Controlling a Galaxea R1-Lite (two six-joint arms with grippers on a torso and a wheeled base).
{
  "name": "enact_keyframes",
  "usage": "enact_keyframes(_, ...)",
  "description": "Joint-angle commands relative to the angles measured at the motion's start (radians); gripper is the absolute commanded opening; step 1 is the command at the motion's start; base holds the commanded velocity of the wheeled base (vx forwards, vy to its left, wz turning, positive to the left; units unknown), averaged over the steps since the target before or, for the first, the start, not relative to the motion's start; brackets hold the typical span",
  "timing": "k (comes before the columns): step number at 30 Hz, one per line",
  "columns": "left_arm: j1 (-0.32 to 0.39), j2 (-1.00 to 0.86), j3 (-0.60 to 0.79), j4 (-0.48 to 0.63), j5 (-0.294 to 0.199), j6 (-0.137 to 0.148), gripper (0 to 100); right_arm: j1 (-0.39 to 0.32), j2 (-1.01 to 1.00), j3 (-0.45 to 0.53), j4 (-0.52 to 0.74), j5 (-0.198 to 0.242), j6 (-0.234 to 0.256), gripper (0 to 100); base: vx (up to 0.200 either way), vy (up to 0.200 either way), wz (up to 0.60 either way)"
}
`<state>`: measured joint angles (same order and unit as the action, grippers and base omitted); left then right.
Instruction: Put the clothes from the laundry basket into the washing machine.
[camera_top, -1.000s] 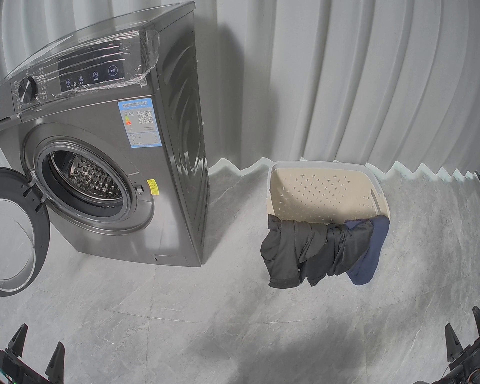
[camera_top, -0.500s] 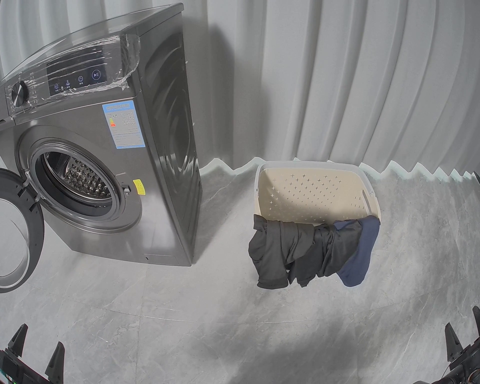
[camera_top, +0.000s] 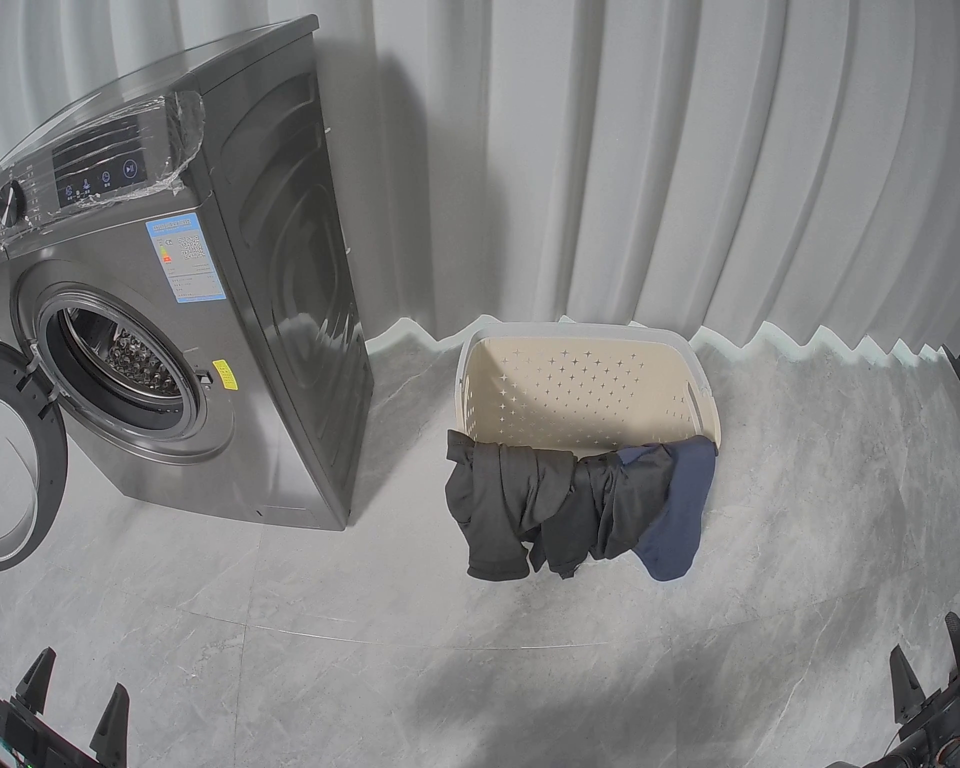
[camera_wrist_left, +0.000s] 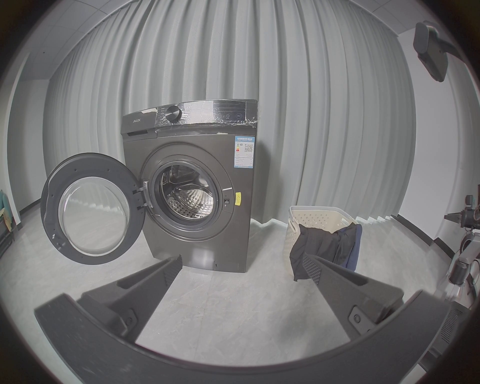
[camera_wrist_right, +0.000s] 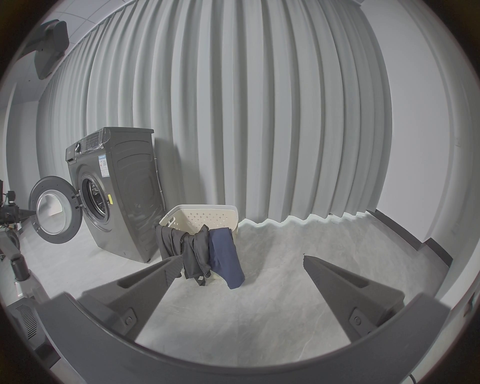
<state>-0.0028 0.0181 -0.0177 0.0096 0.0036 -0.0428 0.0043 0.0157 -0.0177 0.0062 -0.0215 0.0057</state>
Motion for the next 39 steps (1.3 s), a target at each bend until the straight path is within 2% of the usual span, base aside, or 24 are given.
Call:
enact_keyframes(1, 0.000, -0.018, 0.013, 0.000, 0.001, 0.000, 100, 0.000, -0.016, 0.016, 0.000, 0.000, 0.000, 100, 0.200, 0.000, 0.00)
enact_keyframes(9, 0.000, -0.018, 0.013, 0.000, 0.001, 0.000, 100, 0.000, -0.016, 0.016, 0.000, 0.000, 0.000, 100, 0.200, 0.000, 0.00)
enact_keyframes(18, 0.000, -0.018, 0.013, 0.001, 0.001, 0.000, 100, 0.000, -0.016, 0.016, 0.000, 0.000, 0.000, 100, 0.000, 0.000, 0.00)
enact_keyframes(33, 0.000, -0.018, 0.013, 0.000, 0.001, 0.000, 100, 0.000, -0.016, 0.016, 0.000, 0.000, 0.000, 100, 0.000, -0.200, 0.00)
enact_keyframes(39, 0.000, -0.018, 0.013, 0.000, 0.001, 0.000, 100, 0.000, -0.016, 0.016, 0.000, 0.000, 0.000, 100, 0.000, 0.000, 0.00)
